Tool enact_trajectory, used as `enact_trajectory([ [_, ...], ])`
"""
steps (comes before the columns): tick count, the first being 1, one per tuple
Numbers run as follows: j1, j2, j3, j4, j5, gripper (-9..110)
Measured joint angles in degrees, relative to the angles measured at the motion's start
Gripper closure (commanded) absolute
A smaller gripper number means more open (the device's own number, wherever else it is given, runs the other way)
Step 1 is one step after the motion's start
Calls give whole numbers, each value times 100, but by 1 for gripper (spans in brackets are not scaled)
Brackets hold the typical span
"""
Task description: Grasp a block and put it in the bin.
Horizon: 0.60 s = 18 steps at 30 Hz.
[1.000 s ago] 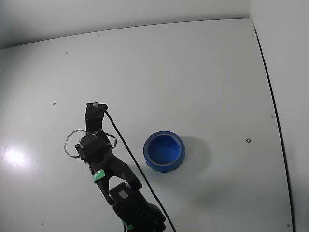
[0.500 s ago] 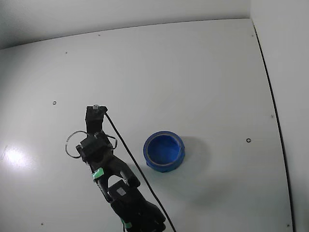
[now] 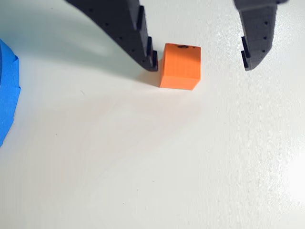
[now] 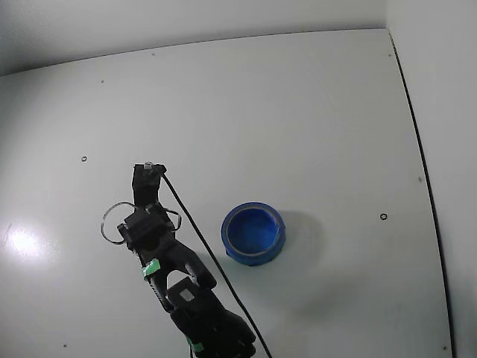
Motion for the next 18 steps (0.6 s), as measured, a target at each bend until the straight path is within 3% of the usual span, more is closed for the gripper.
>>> enact_trajectory([
  [18, -44, -633, -35, -70, 0, 75],
])
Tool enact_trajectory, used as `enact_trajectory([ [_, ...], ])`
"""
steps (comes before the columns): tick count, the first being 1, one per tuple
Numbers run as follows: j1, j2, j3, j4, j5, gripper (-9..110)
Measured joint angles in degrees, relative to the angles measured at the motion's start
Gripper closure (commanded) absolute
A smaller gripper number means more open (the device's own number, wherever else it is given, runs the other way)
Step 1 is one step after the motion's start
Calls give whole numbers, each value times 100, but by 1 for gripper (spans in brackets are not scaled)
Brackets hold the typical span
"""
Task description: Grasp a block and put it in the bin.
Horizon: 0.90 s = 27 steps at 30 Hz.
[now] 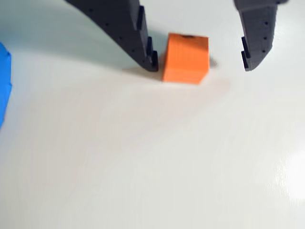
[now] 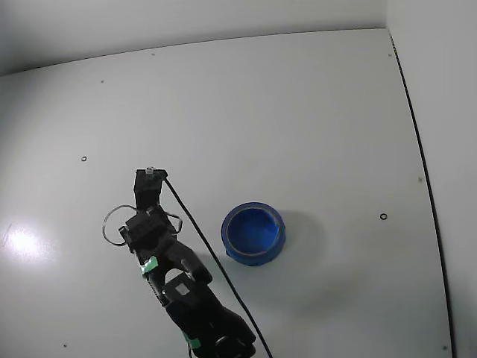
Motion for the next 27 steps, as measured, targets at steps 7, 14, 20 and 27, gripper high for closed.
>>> enact_trajectory([
  [7, 35, -167, -141, -9, 0, 75],
  [14, 35, -132, -141, -18, 0, 78],
  [20, 35, -132, -141, -18, 0, 104],
  [27, 35, -132, -141, -18, 0, 102],
])
